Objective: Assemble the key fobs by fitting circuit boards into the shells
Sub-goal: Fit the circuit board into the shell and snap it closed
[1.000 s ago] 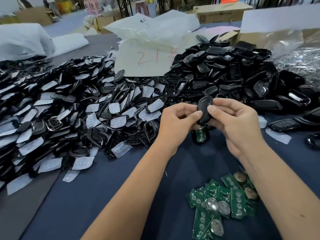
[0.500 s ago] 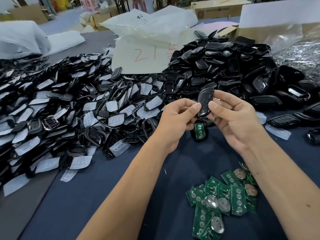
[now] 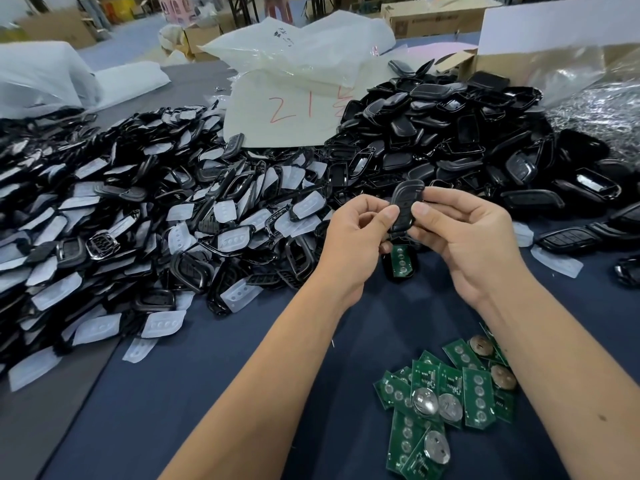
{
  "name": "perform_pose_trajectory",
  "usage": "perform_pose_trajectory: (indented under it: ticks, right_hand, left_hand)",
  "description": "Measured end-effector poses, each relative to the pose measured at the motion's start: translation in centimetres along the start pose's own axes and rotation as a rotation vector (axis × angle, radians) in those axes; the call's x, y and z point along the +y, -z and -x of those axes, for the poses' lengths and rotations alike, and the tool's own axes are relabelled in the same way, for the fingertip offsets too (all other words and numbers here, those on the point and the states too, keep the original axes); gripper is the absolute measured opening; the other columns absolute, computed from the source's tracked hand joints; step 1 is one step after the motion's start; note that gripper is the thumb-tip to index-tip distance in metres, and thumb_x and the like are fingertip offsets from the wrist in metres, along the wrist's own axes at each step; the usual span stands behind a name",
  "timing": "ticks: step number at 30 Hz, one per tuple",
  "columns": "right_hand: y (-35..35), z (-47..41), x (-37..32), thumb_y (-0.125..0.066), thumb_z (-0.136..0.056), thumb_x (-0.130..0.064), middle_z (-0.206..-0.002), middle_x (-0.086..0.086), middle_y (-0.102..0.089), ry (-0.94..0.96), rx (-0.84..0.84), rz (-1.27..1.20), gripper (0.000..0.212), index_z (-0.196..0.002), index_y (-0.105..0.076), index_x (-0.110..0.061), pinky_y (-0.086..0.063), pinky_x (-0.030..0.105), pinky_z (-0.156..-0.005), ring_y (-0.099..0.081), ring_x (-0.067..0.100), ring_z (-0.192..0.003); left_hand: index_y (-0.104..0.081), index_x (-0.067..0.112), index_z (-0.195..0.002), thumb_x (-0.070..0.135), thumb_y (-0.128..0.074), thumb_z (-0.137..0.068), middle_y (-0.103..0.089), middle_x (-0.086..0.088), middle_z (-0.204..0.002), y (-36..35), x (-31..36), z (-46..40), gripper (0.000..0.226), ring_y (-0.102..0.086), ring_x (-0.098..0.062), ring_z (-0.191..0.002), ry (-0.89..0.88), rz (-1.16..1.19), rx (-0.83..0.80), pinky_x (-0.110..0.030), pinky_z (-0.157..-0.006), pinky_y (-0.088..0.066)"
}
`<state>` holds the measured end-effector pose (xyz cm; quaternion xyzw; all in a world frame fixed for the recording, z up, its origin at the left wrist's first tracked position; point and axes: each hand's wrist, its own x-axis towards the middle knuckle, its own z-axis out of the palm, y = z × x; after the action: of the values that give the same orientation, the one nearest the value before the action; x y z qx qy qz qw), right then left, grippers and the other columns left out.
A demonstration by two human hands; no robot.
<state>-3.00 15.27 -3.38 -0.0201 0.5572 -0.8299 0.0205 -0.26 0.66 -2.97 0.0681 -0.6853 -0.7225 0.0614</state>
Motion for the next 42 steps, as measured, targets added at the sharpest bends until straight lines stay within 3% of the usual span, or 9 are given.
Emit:
perform_pose_trajectory:
  ticks: [6, 11, 17, 20, 23, 26, 31, 37, 42]
  right_hand:
    - [-0.8, 0.3, 0.7, -0.088, -0.077, -0.024, -0.091, 0.009, -0.080, 0.006, 0.065, 0.045, 0.032, -0.102, -0.077, -0.007, -0.063, 0.030, -0.076, -0.078, 0.021, -0.086]
    - [-0.7, 0.3, 0.5, -0.087, -0.068, -0.025, -0.095, 0.012, -0.080, -0.015, 0.102, -0.038, 0.044, -0.105, -0.076, -0.003, -0.063, 0.032, -0.079, -0.078, 0.021, -0.089]
    - [1.0, -0.6, -0.3, -0.068, -0.087, -0.021, -0.107, 0.010, -0.079, -0.122, -0.105, -0.210, 0.029, -0.112, -0.071, -0.006, -0.062, 0.032, -0.086, -0.076, 0.023, -0.104]
    - [1.8, -1.0, -0.7, -0.063, -0.091, -0.021, -0.109, 0.009, -0.079, -0.142, -0.146, -0.299, 0.031, -0.116, -0.068, -0.005, -0.061, 0.029, -0.087, -0.076, 0.024, -0.107]
    - [2.2, -1.1, -0.8, -0.061, -0.094, -0.022, -0.118, 0.010, -0.076, -0.122, -0.222, -0.341, 0.029, -0.118, -0.070, -0.007, -0.059, 0.031, -0.093, -0.071, 0.027, -0.118]
    - [2.4, -1.2, -0.8, -0.061, -0.094, -0.022, -0.125, 0.011, -0.074, -0.121, -0.267, -0.351, 0.029, -0.118, -0.072, -0.009, -0.058, 0.034, -0.097, -0.068, 0.029, -0.124]
    - [2.6, -1.3, -0.7, -0.059, -0.096, -0.019, -0.128, 0.008, -0.073, -0.127, -0.316, -0.325, 0.026, -0.112, -0.079, -0.017, -0.056, 0.037, -0.101, -0.066, 0.027, -0.126]
    - [2.1, -1.2, -0.2, -0.065, -0.090, -0.019, -0.109, 0.008, -0.075, -0.113, -0.277, -0.152, 0.026, -0.111, -0.074, -0.008, -0.059, 0.030, -0.089, -0.069, 0.021, -0.104]
    - [1.4, -0.7, 0.1, -0.069, -0.086, -0.014, -0.104, 0.012, -0.077, -0.120, -0.285, -0.052, 0.036, -0.116, -0.070, 0.005, -0.060, 0.027, -0.084, -0.074, 0.020, -0.098]
  left_hand:
    - [-0.057, 0.008, -0.083, 0.007, -0.066, -0.095, -0.055, 0.005, -0.071, -0.2, 0.5, 0.1, 0.015, -0.051, -0.015, -0.069, -0.409, -0.632, 0.086, -0.034, -0.067, -0.046]
    - [-0.061, 0.003, -0.083, 0.008, -0.071, -0.091, -0.057, -0.005, -0.078, -0.8, 0.4, 0.3, 0.014, -0.051, -0.023, -0.077, -0.613, -0.848, 0.076, -0.041, -0.071, -0.045]
    - [-0.072, 0.019, -0.093, 0.033, -0.064, -0.099, -0.068, 0.009, -0.080, 0.3, 1.0, 0.7, 0.017, -0.064, -0.010, -0.076, -0.510, -0.606, 0.072, -0.032, -0.071, -0.051]
    - [-0.069, 0.023, -0.094, 0.047, -0.061, -0.097, -0.063, 0.011, -0.084, 1.1, 0.7, 0.9, 0.025, -0.058, -0.009, -0.082, -0.378, -0.864, 0.007, -0.033, -0.074, -0.048]
    - [-0.067, 0.027, -0.114, 0.055, -0.074, -0.087, -0.059, 0.008, -0.098, 1.4, 0.3, 1.0, 0.040, -0.056, -0.015, -0.095, -0.263, -1.080, -0.140, -0.034, -0.080, -0.048]
    - [-0.065, 0.027, -0.119, 0.045, -0.080, -0.085, -0.059, 0.010, -0.094, 1.2, 0.3, 0.9, 0.042, -0.056, -0.014, -0.089, -0.253, -0.998, -0.169, -0.036, -0.079, -0.048]
    - [-0.065, 0.031, -0.101, 0.019, -0.085, -0.082, -0.056, 0.007, -0.073, 1.0, 0.4, 0.9, 0.031, -0.057, -0.017, -0.063, -0.169, -0.649, -0.081, -0.040, -0.066, -0.057]
    - [-0.069, 0.021, -0.100, 0.006, -0.073, -0.094, -0.068, -0.014, -0.081, 1.3, 1.3, 0.7, 0.016, -0.069, -0.019, -0.061, 0.069, -0.011, 0.117, -0.025, -0.057, -0.059]
    - [-0.067, 0.013, -0.118, 0.000, -0.071, -0.093, -0.072, -0.028, -0.108, 1.5, 1.5, 0.5, 0.028, -0.071, -0.016, -0.064, 0.161, 0.113, 0.143, -0.026, -0.063, -0.060]
